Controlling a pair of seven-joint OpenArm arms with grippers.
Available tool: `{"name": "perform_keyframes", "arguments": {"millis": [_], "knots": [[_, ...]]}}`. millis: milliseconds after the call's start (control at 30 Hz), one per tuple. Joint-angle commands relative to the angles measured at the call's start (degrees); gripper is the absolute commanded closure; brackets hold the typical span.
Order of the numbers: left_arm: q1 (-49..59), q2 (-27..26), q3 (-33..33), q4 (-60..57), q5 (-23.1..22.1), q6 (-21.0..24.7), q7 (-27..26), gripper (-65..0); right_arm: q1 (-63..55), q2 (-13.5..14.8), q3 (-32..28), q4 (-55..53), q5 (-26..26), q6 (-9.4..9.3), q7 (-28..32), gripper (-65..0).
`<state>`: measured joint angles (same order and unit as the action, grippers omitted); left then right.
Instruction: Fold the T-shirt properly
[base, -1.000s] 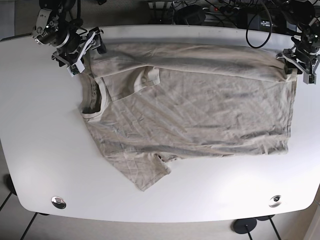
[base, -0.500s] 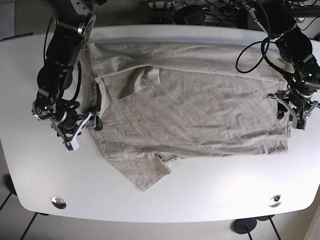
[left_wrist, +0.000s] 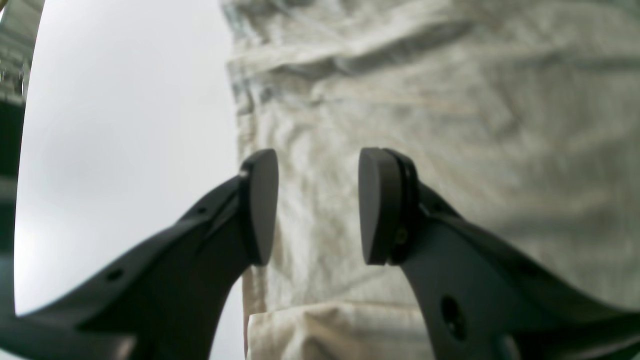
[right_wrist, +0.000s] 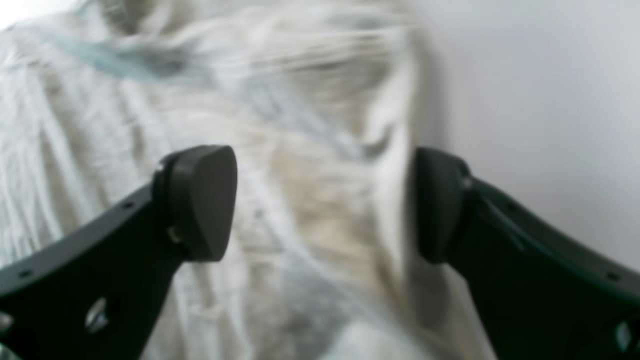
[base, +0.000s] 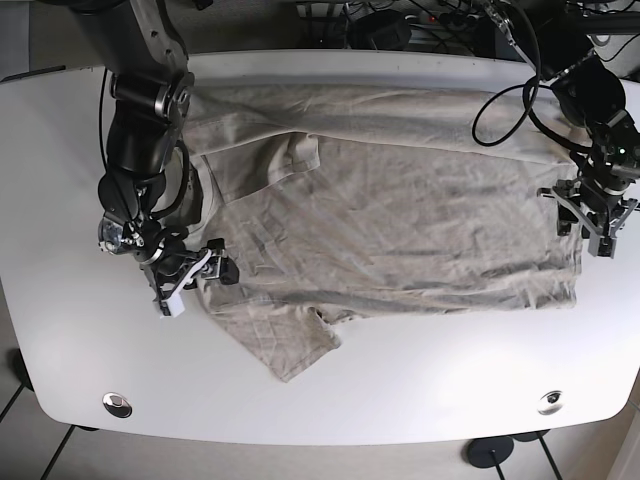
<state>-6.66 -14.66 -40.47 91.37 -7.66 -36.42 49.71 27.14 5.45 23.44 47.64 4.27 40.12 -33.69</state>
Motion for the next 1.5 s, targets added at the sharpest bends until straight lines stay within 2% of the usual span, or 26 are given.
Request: {"name": "perform_keyframes", "arguments": {"millis": [33, 133, 167, 267, 300, 367, 500, 667, 767, 833, 867, 933, 967, 1033, 1100, 1167, 1300, 1400, 1500], "knots": [[-4.47, -1.56, -3.09, -3.24, -0.56, 3.06, -2.64, -24.7, -0.89, -0.66, -1.42, 3.22, -0.71, -0.12, -2.31, -46.3], [-7.98, -1.65, -4.5, -11.94, -0.56, 5.26, -9.49, -24.9, -1.16, -0.84, -1.42, 3.92, -0.54, -0.12, -2.31, -33.0], [-9.74, -3.06, -4.41, -17.48, -0.47, 7.19, -13.27, -25.3, -1.16, -0.93, -1.33, 3.92, -0.54, -0.12, -2.31, -25.7], [-14.05, -6.75, -4.24, -31.9, -0.56, 10.71, -17.85, -34.2, -1.07, -0.93, -1.6, 3.92, -0.54, -0.12, -2.31, -4.3], [-16.07, -7.72, -4.24, -36.65, -0.56, 11.24, -19.16, -37.9, -1.07, -0.93, -1.68, 3.92, -0.54, -0.12, -2.31, -1.4], [-18.8, -10.27, -4.24, -45.61, -0.56, 11.33, -21.1, -41.1, -1.07, -0.93, -1.6, 3.92, -0.54, -0.12, -2.31, -3.5], [-21.26, -12.91, -3.8, -57.83, -0.47, 11.06, -26.81, -39.9, -1.33, -1.1, -1.33, 3.92, -0.54, -0.12, -2.31, -3.5], [-21.61, -12.73, 5.7, -61.53, -1.0, 10.97, -27.34, -39.7, -1.42, -1.1, -1.24, 3.92, -0.45, -0.12, -2.31, -3.5], [-21.61, -10.97, 7.37, -62.32, -1.0, 6.75, -27.16, -38.6, -1.42, -1.72, -1.24, 3.92, -0.45, -0.12, -2.31, -3.5], [-21.61, -10.0, 9.92, -62.58, -0.65, 4.03, -27.08, -30.1, -1.42, -2.07, -1.24, 3.92, -0.45, -0.12, -2.31, -3.5], [-21.61, -9.83, 11.68, -62.58, -0.73, 4.2, -27.08, -24.3, -1.42, -2.16, -1.24, 3.92, -0.45, -0.12, -2.31, -3.5], [-21.61, -9.65, 13.52, -62.41, -1.0, 7.72, -27.52, -5.7, -1.51, -2.24, -1.24, 3.92, -0.45, -0.12, -2.31, -3.5], [-21.61, -9.21, 13.52, -62.14, -1.0, 9.66, -27.52, -1.5, -1.51, -2.24, -1.24, 3.92, -0.45, -0.12, -2.31, -3.5], [-21.61, -8.86, 13.52, -61.61, -1.0, 11.15, -27.6, 0.0, -1.68, -2.33, -1.16, 3.92, -0.27, -0.12, -2.31, -2.9], [-21.34, -8.69, 13.08, -57.83, -1.0, 10.97, -27.25, 0.0, -2.21, -2.33, -1.24, 3.92, 2.28, -0.12, -2.31, -1.6], [-18.62, -8.42, 12.2, -49.92, -1.0, 8.51, -25.14, 0.0, -3.09, -2.16, -1.24, 6.03, 4.74, -0.12, -3.01, -1.4], [-12.38, -4.99, 11.85, -29.53, -1.0, 6.93, -15.21, 0.0, -11.36, -2.16, -1.24, 24.14, 5.53, -0.12, -9.69, -1.4], [-6.58, -2.36, 11.85, -14.32, -1.0, 6.84, -10.46, 0.0, -17.86, -2.24, -1.24, 37.33, 5.53, -0.12, -14.44, -1.4], [-3.06, -1.21, 11.94, -2.54, -1.0, 6.75, -7.21, 0.0, -20.32, -1.98, -1.24, 45.95, 5.62, -0.12, -17.52, -1.4]]}}
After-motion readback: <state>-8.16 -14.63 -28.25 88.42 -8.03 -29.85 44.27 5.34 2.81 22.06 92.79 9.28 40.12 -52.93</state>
